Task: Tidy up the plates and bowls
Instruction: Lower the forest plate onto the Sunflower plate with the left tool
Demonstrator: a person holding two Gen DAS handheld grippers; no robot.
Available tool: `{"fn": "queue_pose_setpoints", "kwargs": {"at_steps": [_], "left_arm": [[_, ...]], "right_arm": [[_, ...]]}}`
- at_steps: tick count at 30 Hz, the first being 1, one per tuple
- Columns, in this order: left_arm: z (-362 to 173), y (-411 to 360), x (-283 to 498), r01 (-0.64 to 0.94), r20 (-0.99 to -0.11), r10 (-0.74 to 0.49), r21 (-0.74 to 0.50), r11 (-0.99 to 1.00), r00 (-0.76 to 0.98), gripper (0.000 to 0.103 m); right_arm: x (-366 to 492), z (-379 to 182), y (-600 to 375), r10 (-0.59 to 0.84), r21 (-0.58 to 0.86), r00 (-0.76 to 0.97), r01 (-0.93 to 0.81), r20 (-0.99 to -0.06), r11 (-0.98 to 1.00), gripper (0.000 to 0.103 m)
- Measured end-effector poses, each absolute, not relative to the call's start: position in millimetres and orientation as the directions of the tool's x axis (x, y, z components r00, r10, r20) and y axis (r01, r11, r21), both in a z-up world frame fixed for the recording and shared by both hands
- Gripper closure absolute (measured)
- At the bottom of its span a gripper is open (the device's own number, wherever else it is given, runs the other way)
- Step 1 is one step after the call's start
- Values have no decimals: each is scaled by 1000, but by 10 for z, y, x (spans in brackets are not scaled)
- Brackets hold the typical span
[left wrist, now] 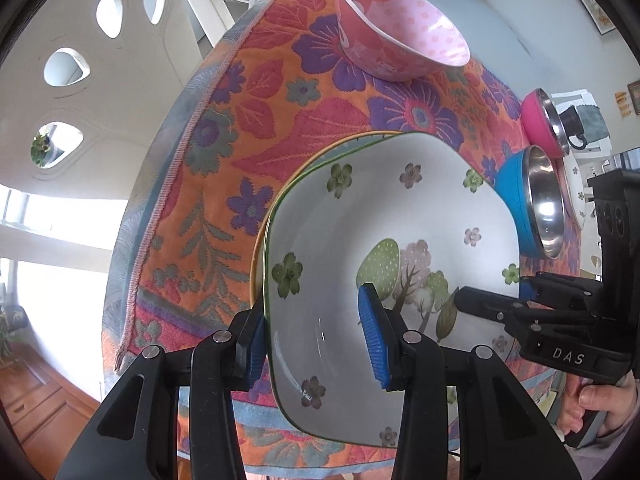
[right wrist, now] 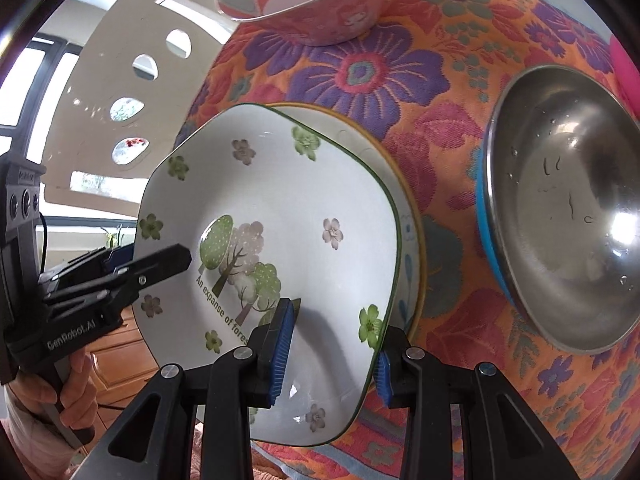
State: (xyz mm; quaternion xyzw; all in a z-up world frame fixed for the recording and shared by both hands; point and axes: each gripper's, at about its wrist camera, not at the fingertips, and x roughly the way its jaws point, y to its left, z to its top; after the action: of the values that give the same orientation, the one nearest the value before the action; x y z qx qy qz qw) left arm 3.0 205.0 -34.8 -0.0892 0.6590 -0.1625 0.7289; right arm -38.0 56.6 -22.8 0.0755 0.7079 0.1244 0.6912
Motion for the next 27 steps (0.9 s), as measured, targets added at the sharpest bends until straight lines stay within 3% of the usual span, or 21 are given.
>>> {"fn": "queue_pose_setpoints", "kwargs": {"at_steps": [13,18,27], "left_arm": [[-411,1945,154,126,-947,-321,-317,940,11,62],[-443,1909,195,117,-947,-320,-320,940,-22,61],[-450,1907,231,97,-949,-312,-315,944,-45,61]], "right_arm": [[-250,-219,536,265,266,-32,-27,-964,964,67],[-184,-225,534,286,285,-56,17,-957,958,55],[-156,-205,561,273,274,-76,4,-959,962,52]]}}
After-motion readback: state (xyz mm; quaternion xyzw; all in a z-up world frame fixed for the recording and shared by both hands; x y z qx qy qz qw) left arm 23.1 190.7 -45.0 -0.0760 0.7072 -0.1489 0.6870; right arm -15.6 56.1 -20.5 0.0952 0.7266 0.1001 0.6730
